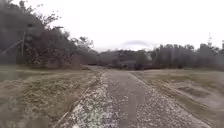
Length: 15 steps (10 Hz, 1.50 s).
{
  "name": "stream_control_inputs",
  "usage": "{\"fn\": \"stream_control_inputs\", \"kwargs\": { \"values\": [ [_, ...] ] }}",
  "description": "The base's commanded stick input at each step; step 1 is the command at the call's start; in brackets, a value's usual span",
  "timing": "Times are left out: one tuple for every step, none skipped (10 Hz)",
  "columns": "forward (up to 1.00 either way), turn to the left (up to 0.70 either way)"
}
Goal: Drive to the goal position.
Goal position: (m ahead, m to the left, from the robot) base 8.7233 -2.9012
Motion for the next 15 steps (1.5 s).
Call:
{"fn": "stream_control_inputs", "kwargs": {
  "values": [
    [0.6,0.0],
    [0.6,0.0],
    [0.6,0.0],
    [0.6,0.0],
    [0.6,0.0],
    [0.6,0.0],
    [0.6,0.0],
    [0.6,0.0],
    [0.6,0.0],
    [0.6,0.0],
    [0.6,0.0],
    [0.6,0.0],
    [0.6,0.0],
    [0.6,0.0],
    [0.6,0.0]
  ]
}}
